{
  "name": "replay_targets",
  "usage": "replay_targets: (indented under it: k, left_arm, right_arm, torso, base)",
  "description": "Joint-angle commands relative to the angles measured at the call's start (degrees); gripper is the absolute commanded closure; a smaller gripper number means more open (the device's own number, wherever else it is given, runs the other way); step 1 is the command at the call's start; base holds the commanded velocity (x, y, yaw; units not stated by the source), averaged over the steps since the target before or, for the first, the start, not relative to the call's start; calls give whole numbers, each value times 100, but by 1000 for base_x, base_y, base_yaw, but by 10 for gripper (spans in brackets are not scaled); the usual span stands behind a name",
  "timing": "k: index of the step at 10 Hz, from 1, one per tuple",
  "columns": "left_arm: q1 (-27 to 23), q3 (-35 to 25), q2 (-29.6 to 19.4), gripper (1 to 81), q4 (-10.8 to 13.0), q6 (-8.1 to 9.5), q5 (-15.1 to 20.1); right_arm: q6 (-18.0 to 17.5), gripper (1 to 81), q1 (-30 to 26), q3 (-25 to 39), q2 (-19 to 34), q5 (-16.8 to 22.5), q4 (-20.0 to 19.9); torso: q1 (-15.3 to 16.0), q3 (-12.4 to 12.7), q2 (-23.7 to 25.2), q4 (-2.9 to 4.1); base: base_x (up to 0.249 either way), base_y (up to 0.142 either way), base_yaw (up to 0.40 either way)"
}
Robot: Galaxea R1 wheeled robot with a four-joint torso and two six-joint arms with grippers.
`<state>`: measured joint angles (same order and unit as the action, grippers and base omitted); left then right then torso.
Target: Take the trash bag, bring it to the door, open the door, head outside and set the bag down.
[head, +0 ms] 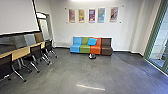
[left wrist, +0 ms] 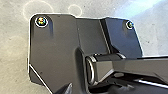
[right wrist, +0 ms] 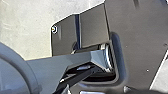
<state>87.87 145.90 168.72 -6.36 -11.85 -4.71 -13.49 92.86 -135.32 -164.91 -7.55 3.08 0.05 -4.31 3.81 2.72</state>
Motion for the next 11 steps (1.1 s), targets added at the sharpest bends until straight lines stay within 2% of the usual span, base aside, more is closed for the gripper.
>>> replay_targets:
  k: [1, 11]
  left_arm:
    - [-257, -44, -13, 10, 47, -19, 295]
    - [-257, -44, 13, 10, 65, -19, 295]
  right_arm:
    - [49, 10, -202, 77, 9, 298, 105]
    - [40, 10, -148, 77, -35, 298, 113]
  torso:
    - [0, 0, -2, 0]
    - [-2, 0, 0, 0]
  base:
    - [138, 0, 0]
    - [147, 0, 0]
